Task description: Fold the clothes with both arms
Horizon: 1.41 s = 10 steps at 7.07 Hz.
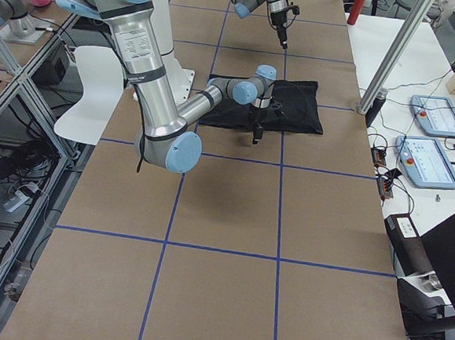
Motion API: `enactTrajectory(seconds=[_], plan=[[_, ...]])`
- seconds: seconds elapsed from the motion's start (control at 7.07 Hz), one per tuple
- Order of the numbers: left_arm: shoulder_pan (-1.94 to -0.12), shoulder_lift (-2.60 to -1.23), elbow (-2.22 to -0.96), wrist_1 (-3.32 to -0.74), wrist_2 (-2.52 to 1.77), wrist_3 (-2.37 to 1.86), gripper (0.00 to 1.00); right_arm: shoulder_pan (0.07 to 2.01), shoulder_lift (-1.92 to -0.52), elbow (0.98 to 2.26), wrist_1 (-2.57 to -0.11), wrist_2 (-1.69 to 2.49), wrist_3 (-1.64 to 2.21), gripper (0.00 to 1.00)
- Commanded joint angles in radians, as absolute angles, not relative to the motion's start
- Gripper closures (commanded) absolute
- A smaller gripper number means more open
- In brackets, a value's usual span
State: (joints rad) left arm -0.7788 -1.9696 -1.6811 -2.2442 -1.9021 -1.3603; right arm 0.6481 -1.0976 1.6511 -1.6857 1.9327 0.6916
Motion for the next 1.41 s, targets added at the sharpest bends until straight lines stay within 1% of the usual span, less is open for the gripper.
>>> enactTrajectory(seconds=[0.0,0.14,0.28,0.42,0.71,0.85,0.99,1.27], plan=[[-0.778,-1.970,-1.681,-2.244,-1.902,-1.359,0.00,0.704,-1.100,1.709,-1.687,2.017,0.683,0.00],[-0.778,-1.970,-1.686,-2.243,-1.902,-1.359,0.00,0.709,-1.082,1.727,-1.684,2.026,0.683,0.00],[-0.778,-1.970,-1.695,-2.240,-1.902,-1.361,0.00,0.700,-1.043,1.714,-1.683,2.019,0.683,0.00],[-0.778,-1.970,-1.706,-2.238,-1.901,-1.358,0.00,0.696,-1.007,1.663,-1.662,2.016,0.683,0.00],[-0.779,-1.970,-1.713,-2.240,-1.898,-1.355,0.00,0.693,-0.875,1.492,-1.634,2.016,0.684,0.00],[-0.779,-1.970,-1.739,-2.240,-1.894,-1.355,0.00,0.690,-0.864,1.445,-1.631,2.016,0.686,0.00],[-0.782,-1.968,-1.761,-2.237,-1.893,-1.356,0.00,0.693,-0.867,1.440,-1.614,2.016,0.683,0.00],[-0.781,-1.970,-1.772,-2.235,-1.891,-1.356,0.00,0.701,-0.867,1.390,-1.609,2.014,0.663,0.00]])
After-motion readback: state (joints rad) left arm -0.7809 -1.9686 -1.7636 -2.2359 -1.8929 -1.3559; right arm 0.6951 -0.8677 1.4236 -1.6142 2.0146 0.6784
